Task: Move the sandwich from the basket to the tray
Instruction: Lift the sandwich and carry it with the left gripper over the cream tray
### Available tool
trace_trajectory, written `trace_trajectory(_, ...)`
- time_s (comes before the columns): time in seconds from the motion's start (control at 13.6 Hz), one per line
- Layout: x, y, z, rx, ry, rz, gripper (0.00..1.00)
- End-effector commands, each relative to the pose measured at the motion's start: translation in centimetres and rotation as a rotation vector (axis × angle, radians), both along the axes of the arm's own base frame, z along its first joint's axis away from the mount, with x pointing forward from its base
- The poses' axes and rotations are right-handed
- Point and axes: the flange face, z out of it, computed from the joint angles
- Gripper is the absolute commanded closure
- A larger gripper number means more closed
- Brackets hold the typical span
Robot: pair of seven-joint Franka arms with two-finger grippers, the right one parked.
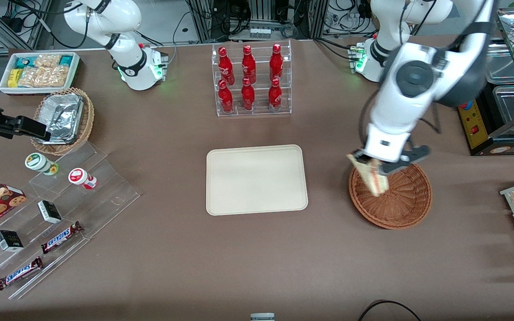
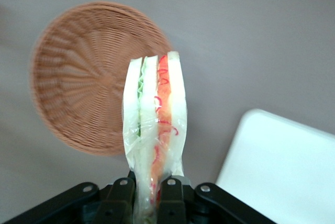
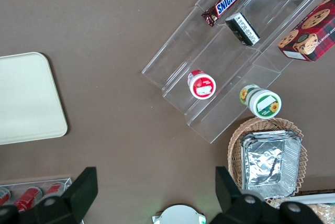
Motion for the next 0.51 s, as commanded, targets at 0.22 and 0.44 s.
trace_trajectory(0.22, -3.0, -14.5, -5.1, 0.025, 0.042, -0.209, 1.00)
trace_trajectory(0.44, -4.4, -20.7, -9.0, 0.030, 0.066, -0.290, 1.00)
